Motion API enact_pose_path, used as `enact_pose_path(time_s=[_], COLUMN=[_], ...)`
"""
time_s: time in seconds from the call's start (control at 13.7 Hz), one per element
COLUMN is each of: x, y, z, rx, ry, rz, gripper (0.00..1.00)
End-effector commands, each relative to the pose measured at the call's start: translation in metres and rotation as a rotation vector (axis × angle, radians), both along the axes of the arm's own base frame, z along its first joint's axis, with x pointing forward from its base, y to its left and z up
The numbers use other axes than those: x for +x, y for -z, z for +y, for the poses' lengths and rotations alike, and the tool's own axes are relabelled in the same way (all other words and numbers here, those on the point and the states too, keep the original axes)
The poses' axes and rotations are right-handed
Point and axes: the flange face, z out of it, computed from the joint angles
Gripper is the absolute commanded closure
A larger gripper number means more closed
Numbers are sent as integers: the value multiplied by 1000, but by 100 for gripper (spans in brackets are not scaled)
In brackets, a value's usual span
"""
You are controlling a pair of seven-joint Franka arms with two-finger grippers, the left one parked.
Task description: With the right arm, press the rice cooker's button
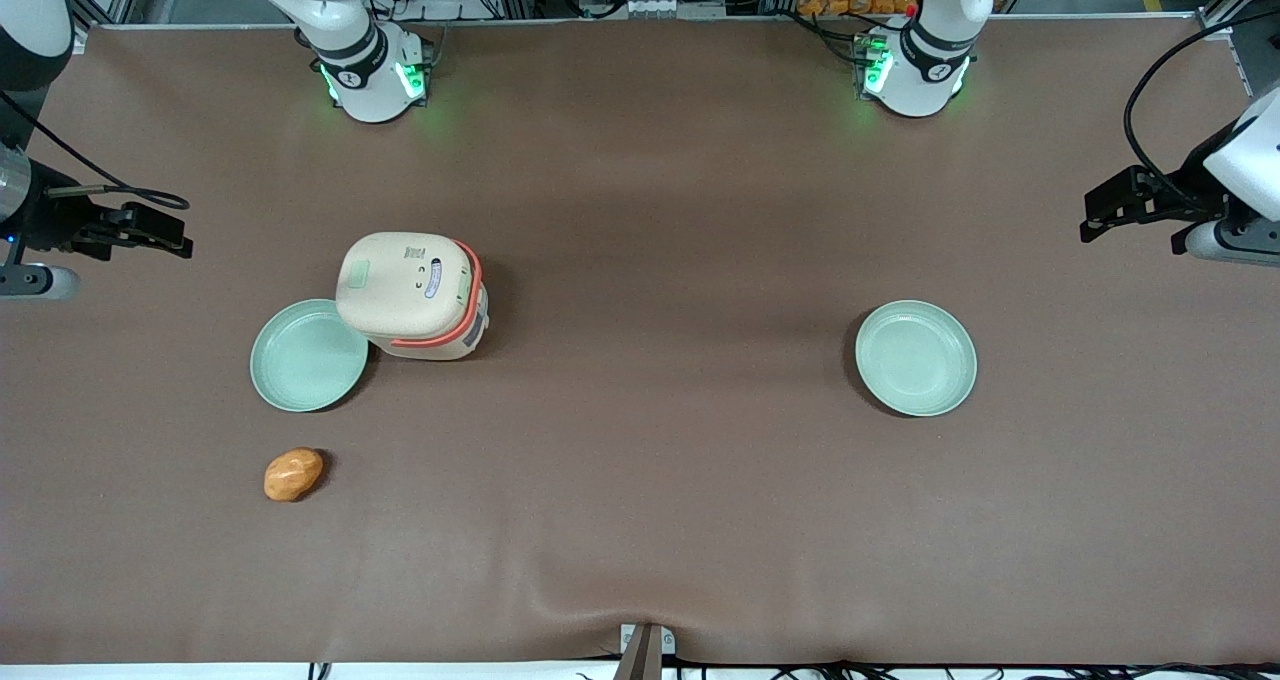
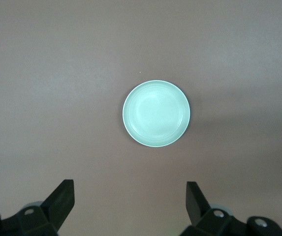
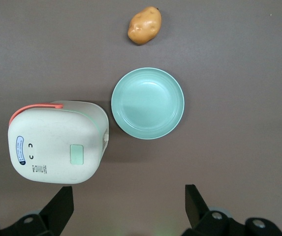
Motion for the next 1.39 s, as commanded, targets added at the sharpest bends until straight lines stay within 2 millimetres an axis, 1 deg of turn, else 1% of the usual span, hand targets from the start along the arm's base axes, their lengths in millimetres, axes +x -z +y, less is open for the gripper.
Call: enact_pose_path(time_s=[0.0, 0.37, 1.1, 1.17, 1.32], x=[-6, -5, -3, -4, -4], y=[-6, -5, -9, -8, -5], z=[-4, -4, 3, 6, 20], rx=[-8, -9, 8, 8, 4], ry=[-10, -2, -8, -15, -41], rz=[-10, -10, -22, -11, 1], gripper=[0, 0, 0, 0, 0])
